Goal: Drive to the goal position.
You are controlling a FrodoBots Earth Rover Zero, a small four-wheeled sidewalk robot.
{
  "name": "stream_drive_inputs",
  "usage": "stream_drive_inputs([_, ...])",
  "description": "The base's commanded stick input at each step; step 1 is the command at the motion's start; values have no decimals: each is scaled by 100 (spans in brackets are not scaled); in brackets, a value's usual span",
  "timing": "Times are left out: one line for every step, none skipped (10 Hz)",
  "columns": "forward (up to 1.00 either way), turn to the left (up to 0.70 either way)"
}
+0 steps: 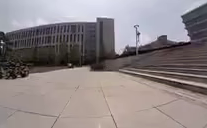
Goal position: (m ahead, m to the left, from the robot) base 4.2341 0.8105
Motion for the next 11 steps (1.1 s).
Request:
stream_drive_inputs([100, 1])
stream_drive_inputs([100, 32])
stream_drive_inputs([100, 22])
stream_drive_inputs([100, 6])
stream_drive_inputs([100, 25])
stream_drive_inputs([100, 14])
stream_drive_inputs([100, 7])
stream_drive_inputs([100, 0])
stream_drive_inputs([100, 8])
stream_drive_inputs([100, 0])
stream_drive_inputs([100, 0])
